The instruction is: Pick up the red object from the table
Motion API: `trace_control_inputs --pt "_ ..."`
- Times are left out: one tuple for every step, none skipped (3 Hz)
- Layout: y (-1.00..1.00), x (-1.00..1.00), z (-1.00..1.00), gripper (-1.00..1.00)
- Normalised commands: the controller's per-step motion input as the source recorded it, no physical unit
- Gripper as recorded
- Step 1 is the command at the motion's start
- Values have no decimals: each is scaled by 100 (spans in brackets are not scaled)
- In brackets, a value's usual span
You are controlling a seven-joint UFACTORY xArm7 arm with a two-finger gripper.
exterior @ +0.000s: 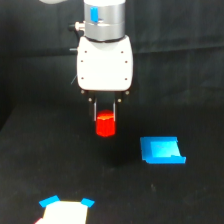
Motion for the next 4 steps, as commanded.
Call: trace_control_inputs --pt "19 -31 -4 -56" --pt "-37 15 42 -100" --pt "-63 14 7 -65" --pt "-16 10 -15 -100"
